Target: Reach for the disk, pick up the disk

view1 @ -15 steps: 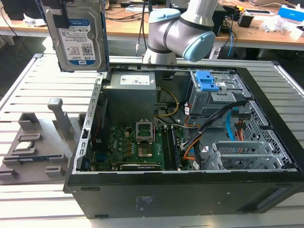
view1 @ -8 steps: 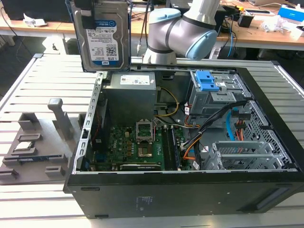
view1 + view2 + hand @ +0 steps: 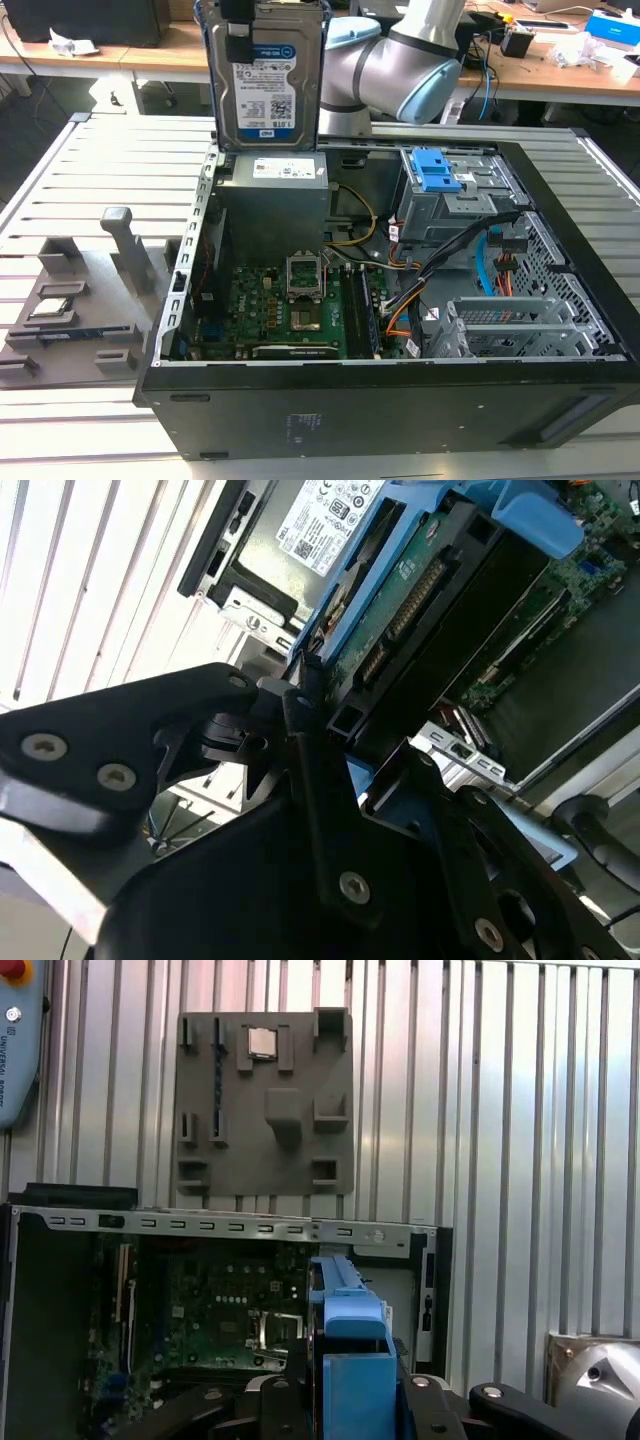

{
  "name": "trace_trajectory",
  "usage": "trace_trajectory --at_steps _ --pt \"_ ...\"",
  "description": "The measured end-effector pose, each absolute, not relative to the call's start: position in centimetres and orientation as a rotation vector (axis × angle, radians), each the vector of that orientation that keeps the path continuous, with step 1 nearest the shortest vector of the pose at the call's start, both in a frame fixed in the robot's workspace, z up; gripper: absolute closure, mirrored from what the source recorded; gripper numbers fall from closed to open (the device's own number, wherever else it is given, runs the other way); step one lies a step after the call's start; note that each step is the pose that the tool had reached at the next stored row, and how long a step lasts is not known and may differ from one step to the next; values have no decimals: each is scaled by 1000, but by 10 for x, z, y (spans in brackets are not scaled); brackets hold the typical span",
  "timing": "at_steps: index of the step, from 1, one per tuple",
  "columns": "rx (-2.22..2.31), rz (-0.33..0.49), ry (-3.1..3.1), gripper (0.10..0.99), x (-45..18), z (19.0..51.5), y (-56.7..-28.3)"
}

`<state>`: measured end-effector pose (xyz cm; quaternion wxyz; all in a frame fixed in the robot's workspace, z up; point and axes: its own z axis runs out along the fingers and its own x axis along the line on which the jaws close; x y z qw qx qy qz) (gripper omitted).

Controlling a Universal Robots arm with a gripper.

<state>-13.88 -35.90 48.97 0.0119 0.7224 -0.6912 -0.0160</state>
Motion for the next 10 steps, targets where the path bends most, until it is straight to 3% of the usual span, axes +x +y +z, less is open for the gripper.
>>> trace_trajectory --at_steps 10 --pt "2252 -50 -2155 718 -83 490 -359"
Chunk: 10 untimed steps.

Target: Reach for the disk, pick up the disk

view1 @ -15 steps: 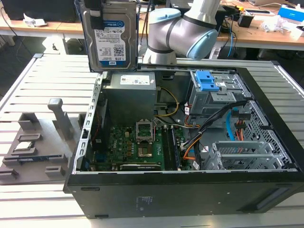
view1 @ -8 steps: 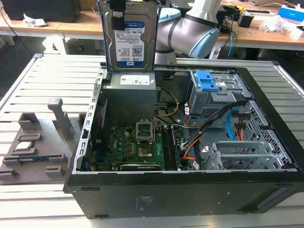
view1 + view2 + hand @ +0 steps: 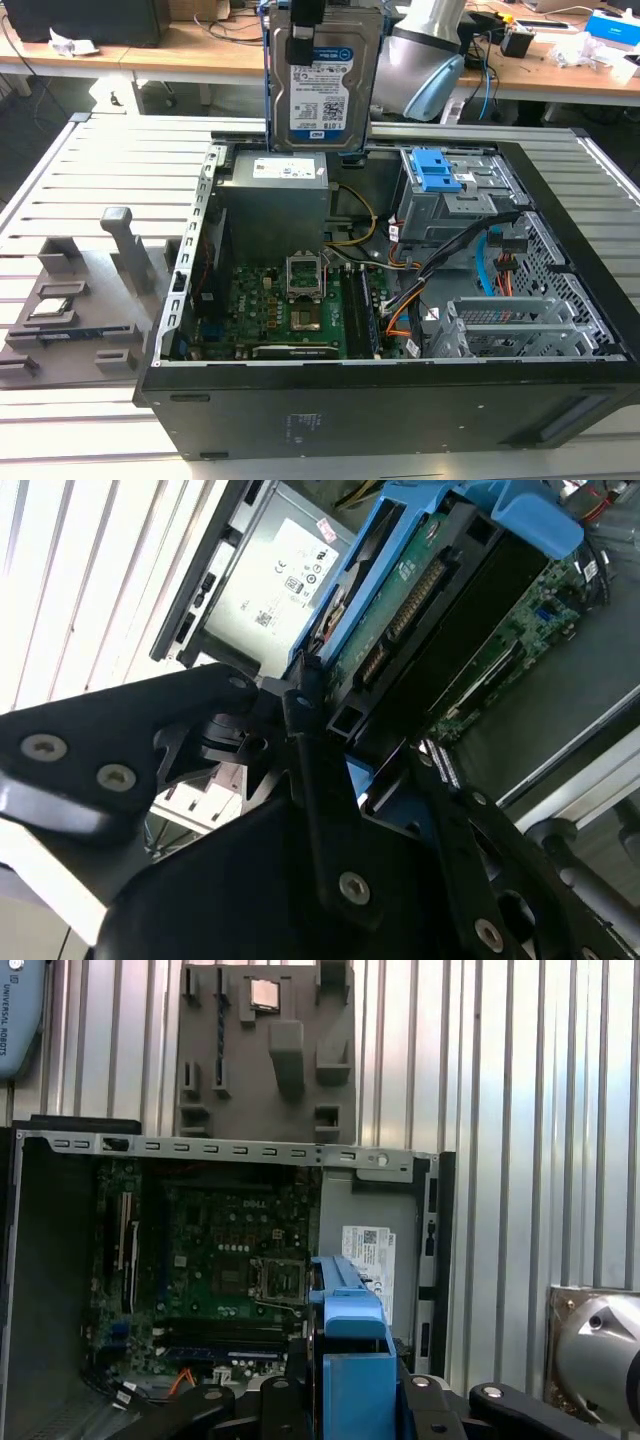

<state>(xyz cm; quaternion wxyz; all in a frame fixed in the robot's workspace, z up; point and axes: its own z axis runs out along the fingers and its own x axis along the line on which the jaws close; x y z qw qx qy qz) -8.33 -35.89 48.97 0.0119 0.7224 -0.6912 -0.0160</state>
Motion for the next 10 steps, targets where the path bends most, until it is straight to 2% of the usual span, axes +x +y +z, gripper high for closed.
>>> trace_trajectory --at_steps 10 --pt "2252 -50 -2155 718 -33 490 -359"
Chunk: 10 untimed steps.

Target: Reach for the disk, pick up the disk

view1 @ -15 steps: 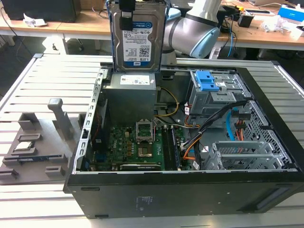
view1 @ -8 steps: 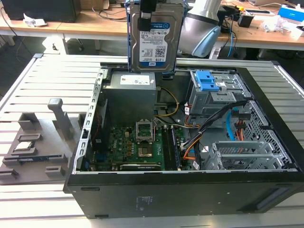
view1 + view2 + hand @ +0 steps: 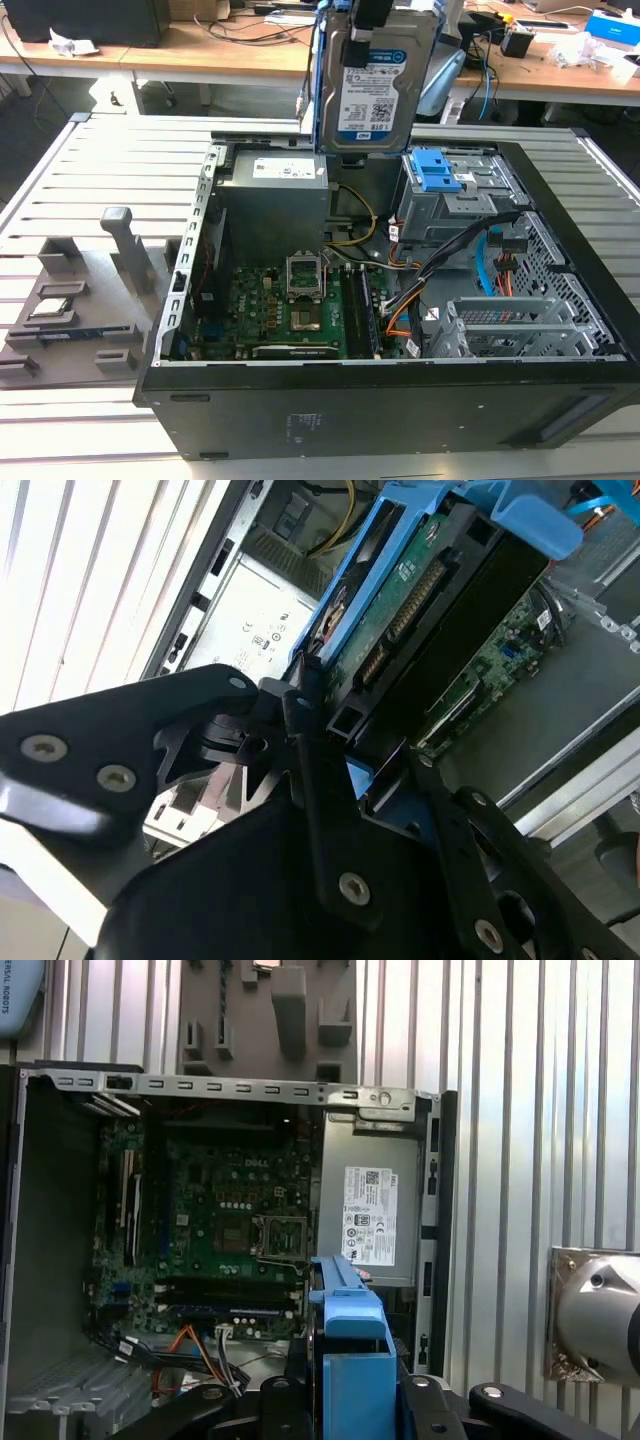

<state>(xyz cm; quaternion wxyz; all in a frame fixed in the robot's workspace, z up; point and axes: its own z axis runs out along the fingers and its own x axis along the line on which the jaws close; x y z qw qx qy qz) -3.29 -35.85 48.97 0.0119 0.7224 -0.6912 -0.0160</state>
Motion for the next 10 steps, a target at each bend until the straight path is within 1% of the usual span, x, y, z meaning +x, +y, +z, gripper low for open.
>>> trace_trajectory --at_steps 10 --pt "2252 -50 -2155 718 20 490 -358"
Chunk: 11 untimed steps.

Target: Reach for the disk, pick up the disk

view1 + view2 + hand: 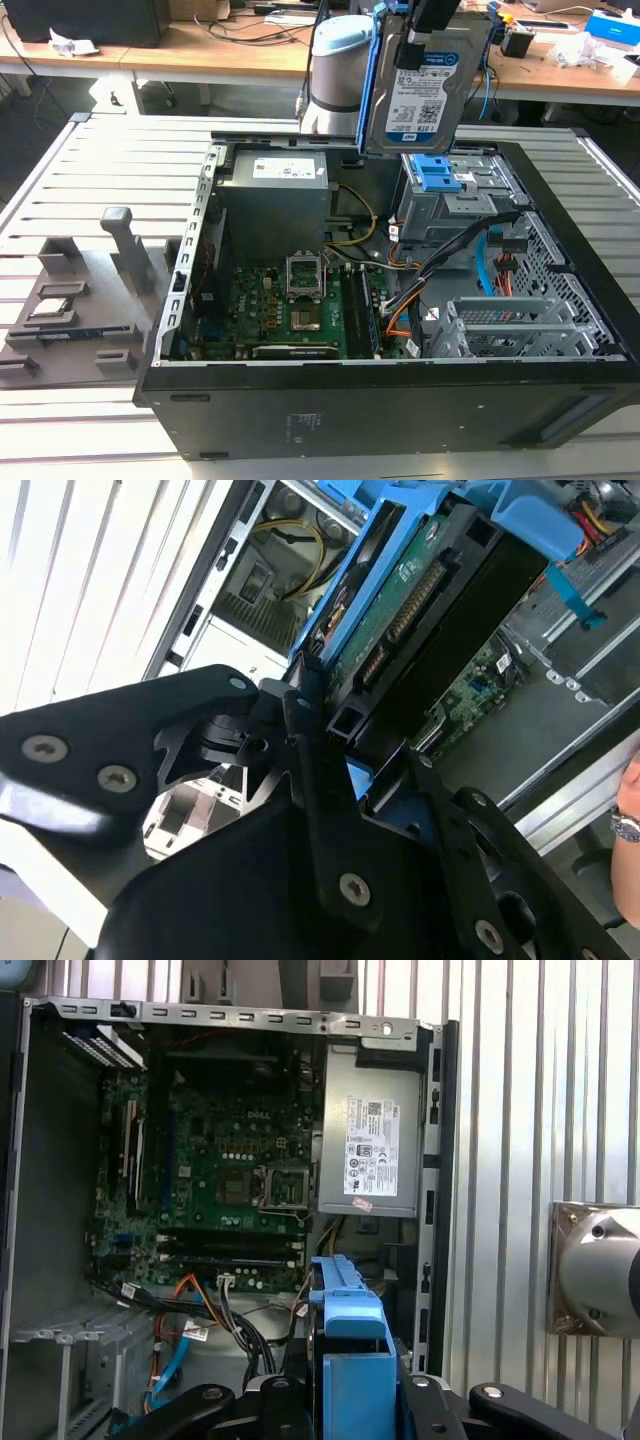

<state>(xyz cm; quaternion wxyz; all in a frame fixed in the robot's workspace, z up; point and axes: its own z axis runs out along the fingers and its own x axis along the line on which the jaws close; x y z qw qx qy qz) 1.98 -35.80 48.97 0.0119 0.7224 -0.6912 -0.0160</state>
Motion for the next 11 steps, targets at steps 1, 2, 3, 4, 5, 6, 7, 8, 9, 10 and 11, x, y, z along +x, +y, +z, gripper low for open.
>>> trace_trajectory --at_steps 1,2,3,4,5,6,7,8,9,10,11 --pt "2253 -50 -2155 718 26 490 -358" --pt "2252 -50 -2155 718 29 490 -358" --pt "2252 -50 -2155 718 34 490 -358" --pt "2252 -50 -2155 718 37 490 -358" --pt "2252 -50 -2155 718 43 490 -358" --pt "2253 -50 -2155 718 46 490 -358" --pt "2253 -50 -2155 718 48 490 -358" --pt "2252 -50 -2155 718 49 490 -358" --pt "2252 -50 -2155 718 49 490 -358" --pt "2253 -50 -2155 718 49 490 -358" --pt "2253 -50 -2155 718 49 490 -359"
